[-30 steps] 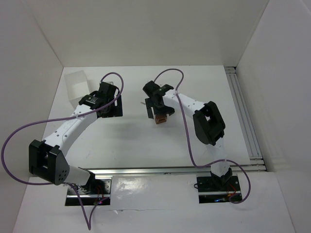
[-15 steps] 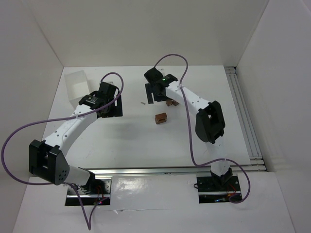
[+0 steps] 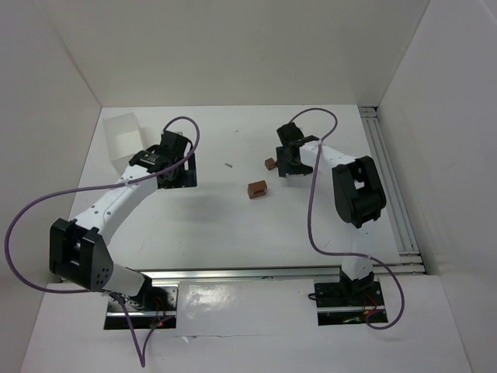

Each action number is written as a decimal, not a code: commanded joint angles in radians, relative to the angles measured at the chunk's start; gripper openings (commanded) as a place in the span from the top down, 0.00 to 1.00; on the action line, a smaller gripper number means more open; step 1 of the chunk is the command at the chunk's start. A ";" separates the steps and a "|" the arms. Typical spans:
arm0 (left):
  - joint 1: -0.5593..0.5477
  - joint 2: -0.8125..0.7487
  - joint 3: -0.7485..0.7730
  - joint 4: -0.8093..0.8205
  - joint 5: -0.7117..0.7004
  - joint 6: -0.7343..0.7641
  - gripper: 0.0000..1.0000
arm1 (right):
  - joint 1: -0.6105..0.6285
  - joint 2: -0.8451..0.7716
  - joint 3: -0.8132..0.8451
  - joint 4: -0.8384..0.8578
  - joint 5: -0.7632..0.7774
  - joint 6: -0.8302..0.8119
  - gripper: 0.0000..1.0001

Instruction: Build the wood block tower

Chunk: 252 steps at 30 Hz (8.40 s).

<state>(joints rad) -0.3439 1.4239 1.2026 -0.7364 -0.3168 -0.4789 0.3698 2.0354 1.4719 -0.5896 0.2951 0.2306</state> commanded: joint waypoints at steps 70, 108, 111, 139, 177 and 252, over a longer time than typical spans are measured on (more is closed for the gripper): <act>-0.032 0.033 0.095 -0.038 -0.039 -0.020 0.06 | 0.034 0.037 0.031 0.298 0.059 0.151 0.52; -0.032 -0.014 0.018 0.017 -0.096 0.017 0.06 | -0.006 -0.133 -0.196 -0.492 -0.346 0.110 0.53; -0.032 -0.014 0.018 0.017 -0.096 0.017 0.06 | -0.006 -0.110 -0.185 -0.483 -0.327 0.110 0.53; -0.032 -0.014 0.028 0.008 -0.078 0.017 0.06 | 0.035 -0.308 -0.232 -0.309 -0.238 0.194 0.16; -0.032 -0.023 0.028 -0.001 -0.068 0.008 0.06 | 0.066 -0.380 -0.407 -0.190 -0.178 0.233 0.35; -0.032 -0.005 0.046 -0.020 -0.105 0.017 0.06 | 0.291 0.039 0.429 -0.440 -0.143 0.162 0.49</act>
<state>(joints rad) -0.3710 1.4361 1.2232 -0.7486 -0.4007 -0.4732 0.6502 2.0731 1.8599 -1.0252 0.1509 0.3992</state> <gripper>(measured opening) 0.947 0.554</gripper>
